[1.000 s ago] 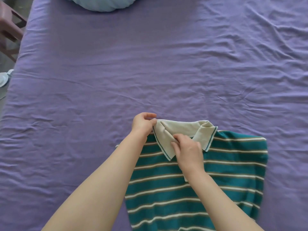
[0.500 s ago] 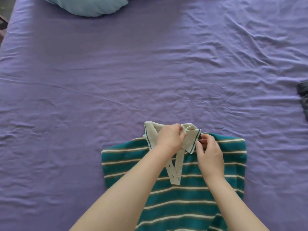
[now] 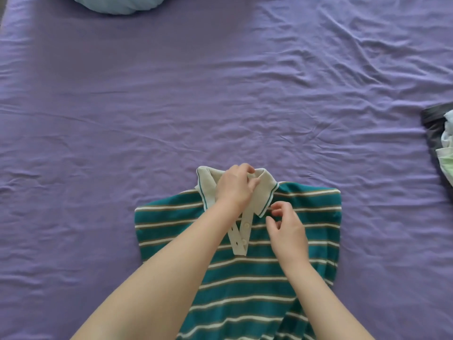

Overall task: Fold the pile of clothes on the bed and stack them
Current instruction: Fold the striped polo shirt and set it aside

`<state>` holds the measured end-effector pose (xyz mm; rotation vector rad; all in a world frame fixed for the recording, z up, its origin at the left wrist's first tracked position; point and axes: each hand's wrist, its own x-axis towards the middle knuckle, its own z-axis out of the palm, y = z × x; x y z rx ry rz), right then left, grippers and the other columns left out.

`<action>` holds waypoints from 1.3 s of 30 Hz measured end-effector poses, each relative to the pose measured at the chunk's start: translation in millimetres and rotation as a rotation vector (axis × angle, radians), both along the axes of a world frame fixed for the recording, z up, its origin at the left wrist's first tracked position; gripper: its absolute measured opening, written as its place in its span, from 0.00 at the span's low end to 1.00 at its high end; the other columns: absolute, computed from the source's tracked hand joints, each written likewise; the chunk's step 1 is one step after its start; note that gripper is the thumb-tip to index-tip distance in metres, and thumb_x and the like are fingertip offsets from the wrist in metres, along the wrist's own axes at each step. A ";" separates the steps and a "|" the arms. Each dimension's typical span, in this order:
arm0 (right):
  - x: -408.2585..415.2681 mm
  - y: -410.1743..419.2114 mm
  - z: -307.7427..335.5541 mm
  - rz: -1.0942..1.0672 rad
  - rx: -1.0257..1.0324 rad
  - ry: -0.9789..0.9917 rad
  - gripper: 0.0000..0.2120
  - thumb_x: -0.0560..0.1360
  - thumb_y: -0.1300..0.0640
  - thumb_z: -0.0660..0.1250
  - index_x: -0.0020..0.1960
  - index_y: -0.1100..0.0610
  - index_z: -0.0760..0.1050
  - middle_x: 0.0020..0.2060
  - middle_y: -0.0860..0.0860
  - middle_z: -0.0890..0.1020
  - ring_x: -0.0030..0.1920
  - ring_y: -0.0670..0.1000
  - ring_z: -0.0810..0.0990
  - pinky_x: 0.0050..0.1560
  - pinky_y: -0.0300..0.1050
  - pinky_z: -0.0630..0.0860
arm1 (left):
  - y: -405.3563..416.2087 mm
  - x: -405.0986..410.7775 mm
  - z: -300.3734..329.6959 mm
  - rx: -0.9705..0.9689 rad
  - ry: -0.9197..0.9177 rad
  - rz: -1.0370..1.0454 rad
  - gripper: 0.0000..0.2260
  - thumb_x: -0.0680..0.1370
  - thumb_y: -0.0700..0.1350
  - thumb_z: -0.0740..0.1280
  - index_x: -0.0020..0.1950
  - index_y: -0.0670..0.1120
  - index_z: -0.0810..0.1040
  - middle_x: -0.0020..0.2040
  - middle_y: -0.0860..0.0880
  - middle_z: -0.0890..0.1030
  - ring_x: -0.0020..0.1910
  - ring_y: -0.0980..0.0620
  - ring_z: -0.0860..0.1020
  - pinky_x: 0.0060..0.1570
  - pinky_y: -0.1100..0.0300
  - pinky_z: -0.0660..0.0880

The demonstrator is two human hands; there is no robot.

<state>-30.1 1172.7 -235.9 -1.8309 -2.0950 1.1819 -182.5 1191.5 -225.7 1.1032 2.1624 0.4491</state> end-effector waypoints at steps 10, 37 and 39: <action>10.5 -44.3 -5.5 0.363 -0.089 0.011 0.10 0.77 0.52 0.66 0.57 0.49 0.78 0.43 0.43 0.75 0.43 0.45 0.75 0.43 0.43 0.76 | -104.4 -3.4 -3.9 -0.159 0.022 -0.533 0.14 0.76 0.46 0.69 0.61 0.51 0.78 0.60 0.51 0.72 0.61 0.50 0.67 0.58 0.53 0.71; -14.9 -36.1 -11.4 0.074 -0.357 -0.012 0.07 0.79 0.52 0.62 0.53 0.53 0.76 0.45 0.47 0.80 0.47 0.49 0.78 0.50 0.48 0.78 | -105.2 5.6 -10.9 0.032 0.330 -0.704 0.07 0.81 0.45 0.60 0.54 0.45 0.75 0.50 0.49 0.76 0.46 0.48 0.75 0.35 0.56 0.67; -14.2 -33.7 -11.9 0.046 -0.402 0.025 0.07 0.79 0.53 0.62 0.54 0.53 0.77 0.45 0.47 0.80 0.47 0.49 0.79 0.52 0.48 0.78 | -105.5 3.9 -10.4 0.074 0.334 -0.703 0.06 0.79 0.44 0.64 0.53 0.45 0.77 0.50 0.48 0.77 0.45 0.48 0.76 0.34 0.55 0.71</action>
